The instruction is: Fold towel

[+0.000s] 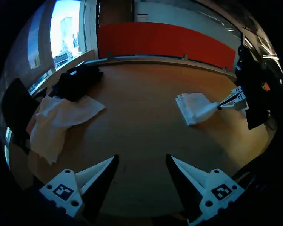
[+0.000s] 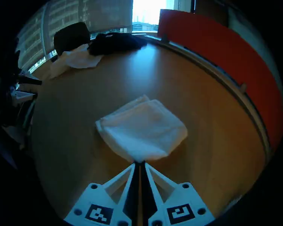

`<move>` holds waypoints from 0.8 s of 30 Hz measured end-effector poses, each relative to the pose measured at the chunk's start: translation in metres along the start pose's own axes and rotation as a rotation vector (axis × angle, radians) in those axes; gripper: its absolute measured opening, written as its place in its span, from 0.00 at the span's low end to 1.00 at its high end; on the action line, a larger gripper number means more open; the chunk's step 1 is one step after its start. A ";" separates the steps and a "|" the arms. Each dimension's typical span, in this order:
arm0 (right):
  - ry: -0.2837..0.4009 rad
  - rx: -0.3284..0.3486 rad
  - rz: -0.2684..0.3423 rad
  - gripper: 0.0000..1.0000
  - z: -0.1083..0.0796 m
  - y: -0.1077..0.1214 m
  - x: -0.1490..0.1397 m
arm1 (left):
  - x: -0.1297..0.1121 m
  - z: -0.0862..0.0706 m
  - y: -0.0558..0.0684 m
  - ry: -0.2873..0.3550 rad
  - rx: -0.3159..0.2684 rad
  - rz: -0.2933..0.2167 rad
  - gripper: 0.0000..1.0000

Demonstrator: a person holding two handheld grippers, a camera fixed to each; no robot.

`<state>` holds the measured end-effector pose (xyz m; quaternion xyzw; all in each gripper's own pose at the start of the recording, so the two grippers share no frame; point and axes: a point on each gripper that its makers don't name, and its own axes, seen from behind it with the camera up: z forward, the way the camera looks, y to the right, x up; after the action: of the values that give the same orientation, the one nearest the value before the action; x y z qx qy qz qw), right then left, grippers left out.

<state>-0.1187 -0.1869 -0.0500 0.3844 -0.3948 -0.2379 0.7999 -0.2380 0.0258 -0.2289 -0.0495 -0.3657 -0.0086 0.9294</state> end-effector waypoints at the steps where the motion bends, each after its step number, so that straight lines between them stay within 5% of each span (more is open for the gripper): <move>1: 0.010 -0.005 -0.006 0.02 -0.002 0.003 0.007 | 0.001 0.000 0.000 0.002 -0.001 0.001 0.92; 14: 0.116 -0.061 -0.117 0.02 -0.034 0.039 0.091 | 0.015 -0.001 0.003 0.038 -0.014 0.015 0.92; 24: 0.155 -0.107 -0.163 0.02 -0.061 0.061 0.117 | 0.023 -0.004 0.001 0.055 -0.020 0.030 0.92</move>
<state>0.0027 -0.2050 0.0279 0.3894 -0.2860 -0.2924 0.8253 -0.2184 0.0269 -0.2169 -0.0639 -0.3389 0.0003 0.9387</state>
